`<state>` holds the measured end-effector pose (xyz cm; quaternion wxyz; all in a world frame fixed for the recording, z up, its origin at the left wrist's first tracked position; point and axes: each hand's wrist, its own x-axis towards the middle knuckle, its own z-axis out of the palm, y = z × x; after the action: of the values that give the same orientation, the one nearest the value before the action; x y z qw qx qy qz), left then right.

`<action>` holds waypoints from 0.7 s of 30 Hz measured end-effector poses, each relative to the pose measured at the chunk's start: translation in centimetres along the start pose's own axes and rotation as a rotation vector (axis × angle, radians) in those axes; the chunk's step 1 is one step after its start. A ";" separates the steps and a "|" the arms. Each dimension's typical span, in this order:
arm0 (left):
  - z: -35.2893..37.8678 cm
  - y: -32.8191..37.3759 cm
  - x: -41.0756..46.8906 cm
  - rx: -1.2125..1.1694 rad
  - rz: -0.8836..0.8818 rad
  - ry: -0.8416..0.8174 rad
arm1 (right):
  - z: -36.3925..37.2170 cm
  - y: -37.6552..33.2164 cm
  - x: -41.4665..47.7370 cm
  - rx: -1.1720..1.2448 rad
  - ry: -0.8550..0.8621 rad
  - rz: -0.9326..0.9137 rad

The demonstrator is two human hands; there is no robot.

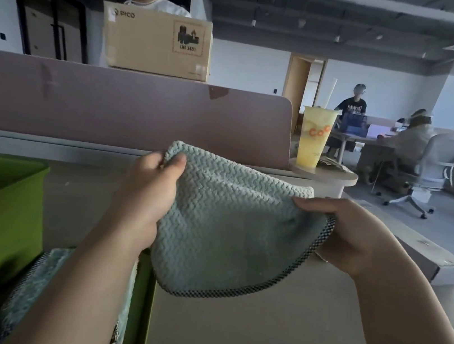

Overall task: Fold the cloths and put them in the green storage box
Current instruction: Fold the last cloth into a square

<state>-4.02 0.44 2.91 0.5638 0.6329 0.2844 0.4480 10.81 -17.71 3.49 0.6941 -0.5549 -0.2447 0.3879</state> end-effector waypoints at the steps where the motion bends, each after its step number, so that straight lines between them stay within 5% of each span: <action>1: -0.1 0.0 0.0 0.000 0.017 -0.005 | -0.2 -0.2 -0.1 0.015 0.014 -0.024; 9: -0.9 -0.9 1.0 0.111 0.137 0.078 | -1.6 -0.9 -0.9 0.093 0.158 -0.032; 21: -0.7 -0.3 0.2 0.097 0.173 0.037 | -1.3 0.2 0.2 -0.032 -0.013 0.035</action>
<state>-4.47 1.00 2.64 0.4865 0.6733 0.2603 0.4922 11.87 -18.32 2.93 0.6764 -0.5677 -0.2458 0.3996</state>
